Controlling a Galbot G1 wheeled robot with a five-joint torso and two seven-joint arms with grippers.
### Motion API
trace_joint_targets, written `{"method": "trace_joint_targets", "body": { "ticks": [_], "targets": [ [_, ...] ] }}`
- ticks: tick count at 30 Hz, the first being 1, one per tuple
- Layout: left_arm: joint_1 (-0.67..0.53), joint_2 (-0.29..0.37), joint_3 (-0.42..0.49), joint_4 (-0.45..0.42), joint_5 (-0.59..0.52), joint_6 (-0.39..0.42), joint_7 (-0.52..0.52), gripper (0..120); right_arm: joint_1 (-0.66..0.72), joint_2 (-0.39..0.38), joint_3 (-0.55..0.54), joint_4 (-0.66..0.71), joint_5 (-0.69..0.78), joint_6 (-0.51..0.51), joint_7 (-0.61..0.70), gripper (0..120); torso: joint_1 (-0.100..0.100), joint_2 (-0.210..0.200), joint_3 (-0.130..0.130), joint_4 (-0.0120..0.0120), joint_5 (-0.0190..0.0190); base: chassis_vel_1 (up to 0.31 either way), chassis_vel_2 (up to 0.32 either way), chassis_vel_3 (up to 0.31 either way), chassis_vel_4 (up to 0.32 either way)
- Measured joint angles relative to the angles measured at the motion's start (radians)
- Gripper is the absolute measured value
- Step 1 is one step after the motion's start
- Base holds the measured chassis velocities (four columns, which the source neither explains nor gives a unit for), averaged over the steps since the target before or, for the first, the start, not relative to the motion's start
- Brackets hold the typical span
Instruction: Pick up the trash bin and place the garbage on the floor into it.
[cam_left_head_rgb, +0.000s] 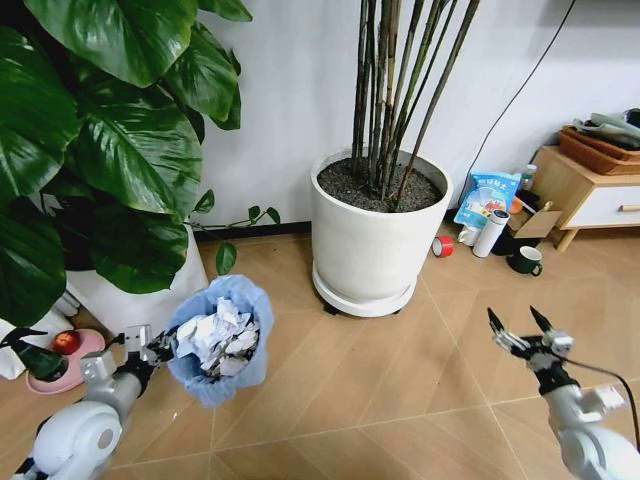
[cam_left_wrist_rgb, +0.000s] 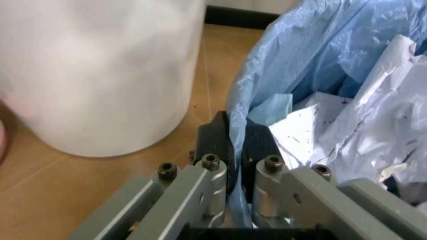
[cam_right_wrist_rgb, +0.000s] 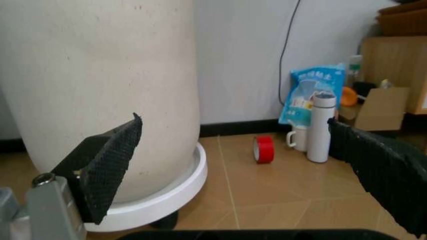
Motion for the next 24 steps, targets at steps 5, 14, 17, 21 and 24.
{"method": "trace_joint_targets", "body": {
  "ticks": [5, 14, 17, 21, 24],
  "targets": [
    [0.020, -0.048, -0.044, -0.016, 0.019, -0.008, 0.012, 0, -0.029, 0.089, 0.030, 0.049, -0.006, 0.023, -0.015, 100, 0.000, 0.000, 0.000, -0.0002, 0.0000, 0.000, 0.000, 0.000, 0.000],
    [0.037, -0.106, -0.075, -0.030, 0.049, -0.017, 0.019, 0, -0.031, 0.125, 0.029, 0.063, -0.017, 0.051, -0.040, 100, 0.000, 0.000, 0.000, -0.0001, 0.0000, 0.000, 0.000, 0.000, 0.000],
    [0.042, -0.117, -0.084, -0.031, 0.052, -0.019, 0.022, 0, -0.030, 0.127, 0.026, 0.059, -0.015, 0.057, -0.044, 100, 0.000, 0.000, 0.000, -0.0001, -0.0002, 0.000, 0.000, 0.000, 0.000],
    [0.049, -0.126, -0.095, -0.037, 0.054, -0.021, 0.025, 0, -0.021, 0.126, 0.017, 0.043, -0.010, 0.065, -0.056, 100, 0.000, 0.000, 0.000, -0.0002, 0.0000, 0.014, -0.012, -0.015, 0.019],
    [0.050, -0.126, -0.098, -0.040, 0.054, -0.021, 0.025, 0, -0.017, 0.125, 0.014, 0.037, -0.008, 0.068, -0.060, 100, 0.000, 0.000, 0.000, -0.0002, 0.0000, 0.079, -0.065, -0.075, 0.083]
  ]
}}
